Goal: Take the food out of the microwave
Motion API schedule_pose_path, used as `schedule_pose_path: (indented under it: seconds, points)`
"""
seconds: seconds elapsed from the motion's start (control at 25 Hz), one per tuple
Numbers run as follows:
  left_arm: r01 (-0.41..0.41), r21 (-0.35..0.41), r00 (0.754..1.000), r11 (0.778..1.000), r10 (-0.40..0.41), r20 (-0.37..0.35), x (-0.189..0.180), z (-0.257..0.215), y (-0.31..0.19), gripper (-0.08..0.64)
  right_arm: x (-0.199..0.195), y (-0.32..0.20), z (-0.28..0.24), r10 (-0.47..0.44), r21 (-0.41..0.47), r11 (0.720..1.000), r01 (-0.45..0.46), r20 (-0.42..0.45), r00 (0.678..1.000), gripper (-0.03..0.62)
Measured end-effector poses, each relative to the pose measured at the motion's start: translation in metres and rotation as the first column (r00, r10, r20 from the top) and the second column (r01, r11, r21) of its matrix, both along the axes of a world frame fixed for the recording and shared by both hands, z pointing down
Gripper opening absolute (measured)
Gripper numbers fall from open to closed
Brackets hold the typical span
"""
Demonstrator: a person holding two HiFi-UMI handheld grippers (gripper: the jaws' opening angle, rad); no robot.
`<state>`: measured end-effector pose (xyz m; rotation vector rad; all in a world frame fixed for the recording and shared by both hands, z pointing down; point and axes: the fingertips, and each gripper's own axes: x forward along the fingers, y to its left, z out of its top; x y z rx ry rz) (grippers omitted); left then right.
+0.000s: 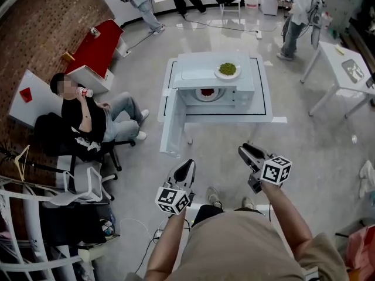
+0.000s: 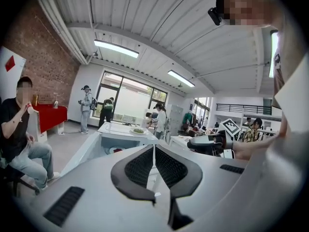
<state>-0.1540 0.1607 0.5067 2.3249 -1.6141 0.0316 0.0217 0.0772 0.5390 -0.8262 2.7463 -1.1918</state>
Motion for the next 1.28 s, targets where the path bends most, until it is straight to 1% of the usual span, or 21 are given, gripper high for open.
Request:
schedule_pose_path:
  seconds: [0.28, 0.56, 0.76, 0.96, 1.16, 1.28]
  points:
    - [-0.076, 0.017, 0.997, 0.997, 0.077, -0.030, -0.033, 0.005, -0.028, 0.006, -0.037, -0.015, 0.004, 0.059, 0.011, 0.998, -0.058, -0.017, 0.998, 0.109]
    - [-0.134, 0.029, 0.990, 0.991, 0.134, -0.032, -0.053, 0.008, -0.048, 0.006, -0.055, -0.030, 0.010, 0.131, 0.012, 0.991, -0.131, -0.012, 0.991, 0.109]
    - [-0.142, 0.026, 0.989, 0.990, 0.142, -0.040, -0.058, 0.010, -0.063, 0.006, -0.057, -0.041, 0.013, 0.165, 0.004, 0.986, -0.165, -0.019, 0.986, 0.109]
    - [-0.132, 0.025, 0.991, 0.991, 0.132, -0.031, -0.056, 0.009, -0.081, 0.005, -0.050, -0.060, 0.011, 0.197, 0.007, 0.980, -0.197, -0.018, 0.980, 0.109]
    - [-0.119, 0.019, 0.993, 0.993, 0.120, -0.021, -0.052, 0.006, -0.103, 0.006, -0.043, -0.083, 0.014, 0.187, -0.006, 0.982, -0.188, -0.018, 0.982, 0.109]
    - [-0.090, 0.009, 0.996, 0.996, 0.090, -0.010, -0.050, 0.006, -0.123, 0.006, -0.040, -0.105, 0.018, 0.174, -0.024, 0.984, -0.175, -0.019, 0.984, 0.109]
